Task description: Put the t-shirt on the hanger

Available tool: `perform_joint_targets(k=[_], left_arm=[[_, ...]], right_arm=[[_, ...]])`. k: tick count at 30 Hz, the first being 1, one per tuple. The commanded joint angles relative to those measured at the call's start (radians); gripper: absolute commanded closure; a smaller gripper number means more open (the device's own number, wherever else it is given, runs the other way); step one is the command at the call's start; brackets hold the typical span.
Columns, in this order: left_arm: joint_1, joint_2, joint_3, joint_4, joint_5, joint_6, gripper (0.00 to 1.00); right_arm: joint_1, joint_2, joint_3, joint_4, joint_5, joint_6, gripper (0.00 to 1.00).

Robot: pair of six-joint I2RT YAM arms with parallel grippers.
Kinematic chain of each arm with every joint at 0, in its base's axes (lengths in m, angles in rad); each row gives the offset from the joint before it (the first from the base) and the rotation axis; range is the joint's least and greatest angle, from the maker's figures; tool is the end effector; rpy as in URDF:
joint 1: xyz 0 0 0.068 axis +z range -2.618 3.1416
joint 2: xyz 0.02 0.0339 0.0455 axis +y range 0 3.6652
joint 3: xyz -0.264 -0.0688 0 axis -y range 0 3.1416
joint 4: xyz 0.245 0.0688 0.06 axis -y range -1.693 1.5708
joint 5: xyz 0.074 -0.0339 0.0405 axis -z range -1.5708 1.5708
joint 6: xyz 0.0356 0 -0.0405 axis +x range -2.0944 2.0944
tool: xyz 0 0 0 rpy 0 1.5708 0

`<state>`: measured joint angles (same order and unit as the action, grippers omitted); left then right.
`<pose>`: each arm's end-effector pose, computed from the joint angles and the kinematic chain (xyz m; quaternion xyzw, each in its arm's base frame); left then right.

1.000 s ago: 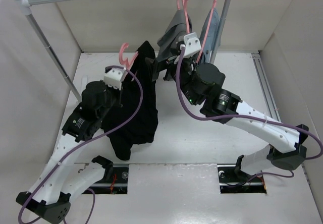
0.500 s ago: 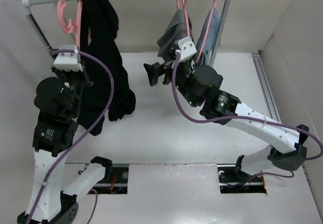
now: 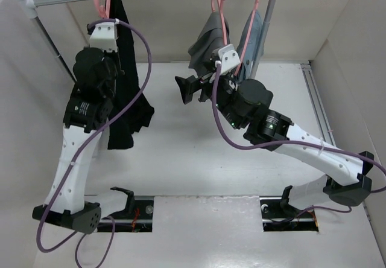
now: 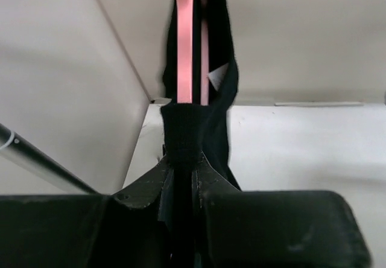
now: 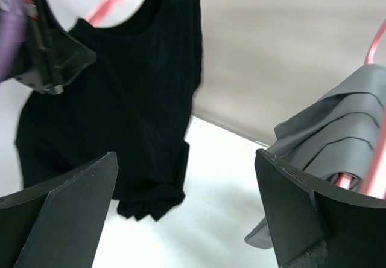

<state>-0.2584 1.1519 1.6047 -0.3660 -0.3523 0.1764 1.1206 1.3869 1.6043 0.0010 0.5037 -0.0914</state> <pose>0.2097 -0.0427 0.5251 0.0174 0.6775 0.0886 0.7300 0.1463 0.2633 0.5073 -0.1855 0.6089 0.2360 0.7343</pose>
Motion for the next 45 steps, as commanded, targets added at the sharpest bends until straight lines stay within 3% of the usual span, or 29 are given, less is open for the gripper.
perform_joint_targets(k=[1, 5, 26, 35, 36, 39, 43, 44, 45], left_arm=[[0.057, -0.003, 0.086, 0.125, 0.002, -0.066, 1.0], [0.163, -0.001, 0.109, 0.159, 0.094, -0.11, 1.0], [0.214, -0.02, -0.109, 0.2, 0.162, -0.112, 1.0], [0.214, -0.047, -0.11, 0.159, 0.203, -0.081, 0.96], [0.214, -0.047, -0.111, 0.159, 0.203, -0.071, 0.94], [0.214, -0.057, -0.111, 0.135, 0.232, -0.06, 0.59], [0.214, -0.067, -0.111, 0.125, 0.242, -0.051, 0.49], [0.214, -0.076, -0.101, 0.112, 0.242, -0.051, 0.44], [0.214, -0.077, -0.101, 0.102, 0.242, -0.051, 0.3]], right_arm=[[0.002, -0.037, -0.007, 0.031, -0.001, -0.014, 0.01], [0.002, -0.046, -0.017, 0.031, -0.001, -0.014, 0.01], [0.002, -0.077, -0.057, 0.021, -0.01, -0.014, 0.01], [0.002, -0.086, -0.066, 0.011, -0.028, -0.014, 0.01], [0.002, -0.086, -0.066, 0.011, -0.039, -0.014, 0.01], [0.002, -0.077, -0.066, 0.002, -0.051, -0.014, 0.01], [0.002, -0.086, -0.066, 0.002, -0.06, -0.014, 0.01], [0.002, -0.095, -0.075, 0.002, -0.06, -0.014, 0.01], [0.002, -0.095, -0.075, -0.007, -0.06, -0.014, 0.01]])
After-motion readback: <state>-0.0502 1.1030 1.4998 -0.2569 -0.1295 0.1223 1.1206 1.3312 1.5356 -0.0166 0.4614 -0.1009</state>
